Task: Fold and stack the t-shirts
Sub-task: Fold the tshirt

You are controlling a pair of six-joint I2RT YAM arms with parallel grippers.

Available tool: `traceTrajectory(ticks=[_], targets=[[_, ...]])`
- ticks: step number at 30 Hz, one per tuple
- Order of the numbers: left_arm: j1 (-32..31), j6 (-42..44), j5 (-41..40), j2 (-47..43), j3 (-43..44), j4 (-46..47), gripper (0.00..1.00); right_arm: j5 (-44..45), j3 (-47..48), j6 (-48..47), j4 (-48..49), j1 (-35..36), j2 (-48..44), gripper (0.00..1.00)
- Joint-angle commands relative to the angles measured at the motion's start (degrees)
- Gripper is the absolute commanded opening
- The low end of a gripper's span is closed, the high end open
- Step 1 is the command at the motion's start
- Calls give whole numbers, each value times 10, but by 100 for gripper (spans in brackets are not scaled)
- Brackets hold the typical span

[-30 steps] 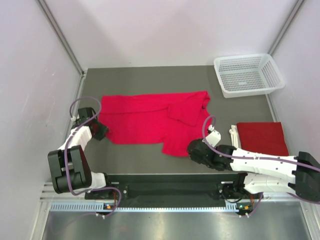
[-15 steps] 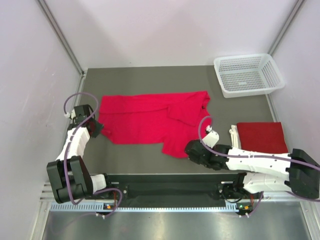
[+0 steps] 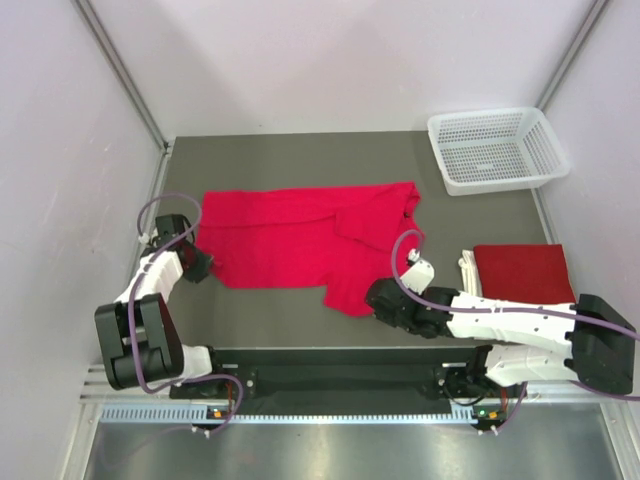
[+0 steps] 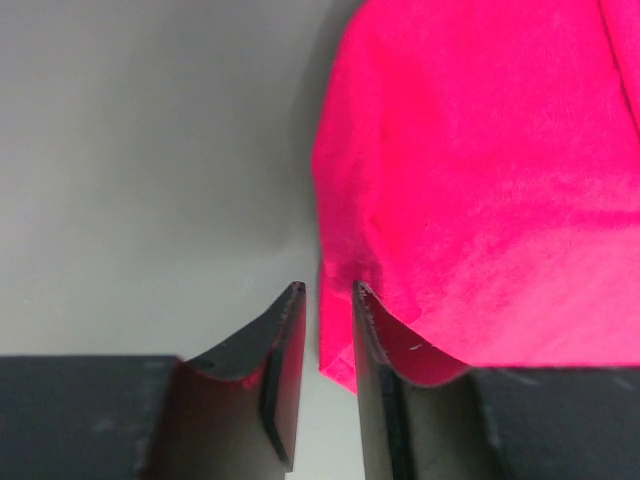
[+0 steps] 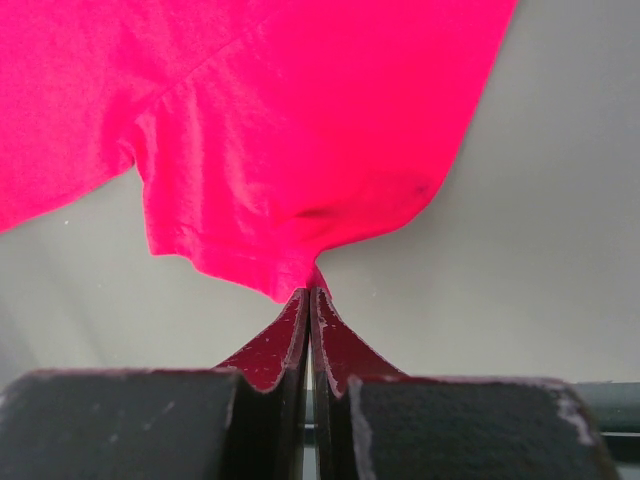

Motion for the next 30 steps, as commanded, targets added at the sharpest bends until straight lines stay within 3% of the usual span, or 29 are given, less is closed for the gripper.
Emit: traceTrajectory(ticks=[1,30], targets=[[-6,-3,30,10,5,41,31,14,26,-9,9,6,9,0],[-18,9,27,75,32,61,33,16,15,-3,7,1,3,0]])
